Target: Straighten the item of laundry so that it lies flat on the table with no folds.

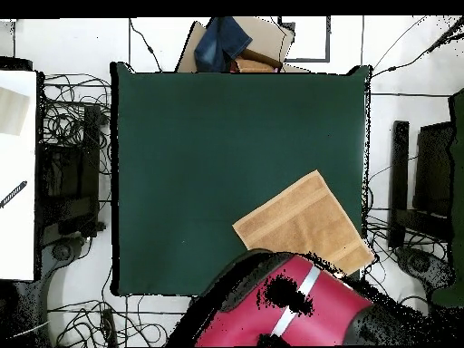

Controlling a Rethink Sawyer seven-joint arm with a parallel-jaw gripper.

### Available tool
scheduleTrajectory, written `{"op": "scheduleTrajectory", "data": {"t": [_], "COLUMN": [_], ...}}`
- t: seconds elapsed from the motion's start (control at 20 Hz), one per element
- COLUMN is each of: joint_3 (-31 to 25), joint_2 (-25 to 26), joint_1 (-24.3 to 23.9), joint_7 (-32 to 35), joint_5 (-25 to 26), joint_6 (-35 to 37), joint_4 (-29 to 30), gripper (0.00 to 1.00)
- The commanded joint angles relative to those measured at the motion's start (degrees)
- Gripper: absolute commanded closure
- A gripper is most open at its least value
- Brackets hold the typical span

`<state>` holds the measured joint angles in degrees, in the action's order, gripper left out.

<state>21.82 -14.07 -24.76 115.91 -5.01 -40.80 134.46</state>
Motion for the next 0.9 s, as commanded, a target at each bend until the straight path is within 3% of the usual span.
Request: {"op": "scheduleTrajectory", "data": {"t": [0.05,0.25,0.6,0.75,0.9], "joint_3": [-6.75,-7.0,-5.04,-4.48,-4.02], "joint_2": [-4.9,-6.75,-6.41,-9.16,-16.0], "joint_1": [2.19,2.45,2.23,2.83,5.46], "joint_7": [8.39,8.53,8.7,7.81,4.17], "joint_5": [-1.53,-0.8,0.91,1.28,0.45], "joint_6": [11.25,15.17,15.75,17.78,24.77], "joint_4": [-1.0,0.05,-0.03,1.11,0.43], "gripper": [0.0,0.0,0.0,0.0,0.0]}}
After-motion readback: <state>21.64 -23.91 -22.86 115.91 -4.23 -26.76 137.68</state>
